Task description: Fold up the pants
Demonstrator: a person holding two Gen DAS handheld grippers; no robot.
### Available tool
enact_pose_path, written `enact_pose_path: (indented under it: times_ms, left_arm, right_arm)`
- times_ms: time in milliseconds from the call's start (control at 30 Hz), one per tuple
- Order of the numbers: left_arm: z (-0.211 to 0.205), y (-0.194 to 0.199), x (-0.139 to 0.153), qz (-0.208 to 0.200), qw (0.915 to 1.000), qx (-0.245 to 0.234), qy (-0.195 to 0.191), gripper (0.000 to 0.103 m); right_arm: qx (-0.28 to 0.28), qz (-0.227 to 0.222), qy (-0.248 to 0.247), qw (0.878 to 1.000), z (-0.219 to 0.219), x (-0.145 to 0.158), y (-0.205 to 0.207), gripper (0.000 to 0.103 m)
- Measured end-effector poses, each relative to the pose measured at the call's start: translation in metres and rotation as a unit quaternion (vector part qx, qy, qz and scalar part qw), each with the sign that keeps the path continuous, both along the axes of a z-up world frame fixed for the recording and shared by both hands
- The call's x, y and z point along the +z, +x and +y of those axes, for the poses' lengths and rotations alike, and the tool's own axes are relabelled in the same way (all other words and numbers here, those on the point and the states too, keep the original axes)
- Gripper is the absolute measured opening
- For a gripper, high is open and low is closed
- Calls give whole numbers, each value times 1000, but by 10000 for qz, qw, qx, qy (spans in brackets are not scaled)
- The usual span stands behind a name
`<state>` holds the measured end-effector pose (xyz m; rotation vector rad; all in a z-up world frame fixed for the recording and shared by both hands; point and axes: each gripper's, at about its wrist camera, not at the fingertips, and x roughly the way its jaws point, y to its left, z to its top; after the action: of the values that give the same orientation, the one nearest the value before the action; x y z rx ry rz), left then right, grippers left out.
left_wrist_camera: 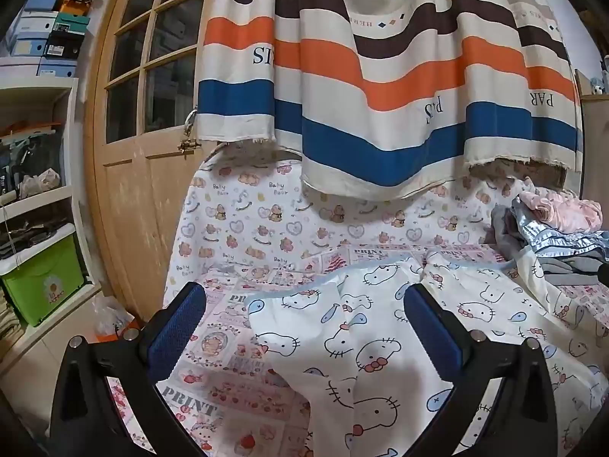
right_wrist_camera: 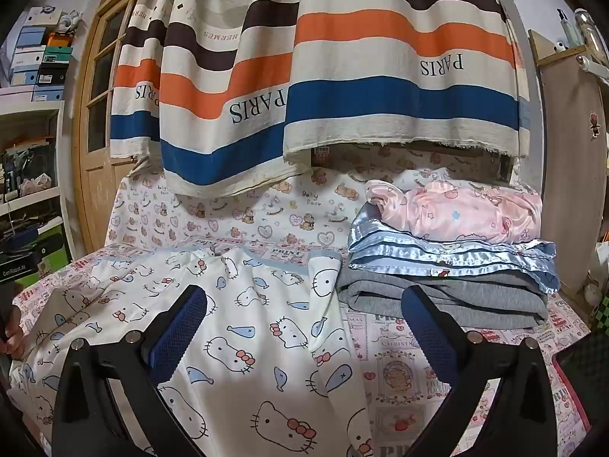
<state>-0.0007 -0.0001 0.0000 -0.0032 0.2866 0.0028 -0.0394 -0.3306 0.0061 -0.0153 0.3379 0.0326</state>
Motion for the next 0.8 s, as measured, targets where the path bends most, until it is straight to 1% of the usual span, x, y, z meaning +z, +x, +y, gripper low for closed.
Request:
enact_pose_path:
  times_ms: [267, 300, 800]
  left_arm:
    - [-3, 1, 0, 39, 10000, 14, 13, 103]
    - [2, 1, 0, 18, 10000, 11, 1, 103]
    - [4, 2, 1, 77, 10000, 12, -18, 103]
  right_arm:
    - [0, 48, -11, 10000, 0, 0, 1, 102]
    - [-3, 46, -11, 10000, 0, 0, 0, 102]
    - [-1, 55, -12, 10000, 0, 0, 1, 103]
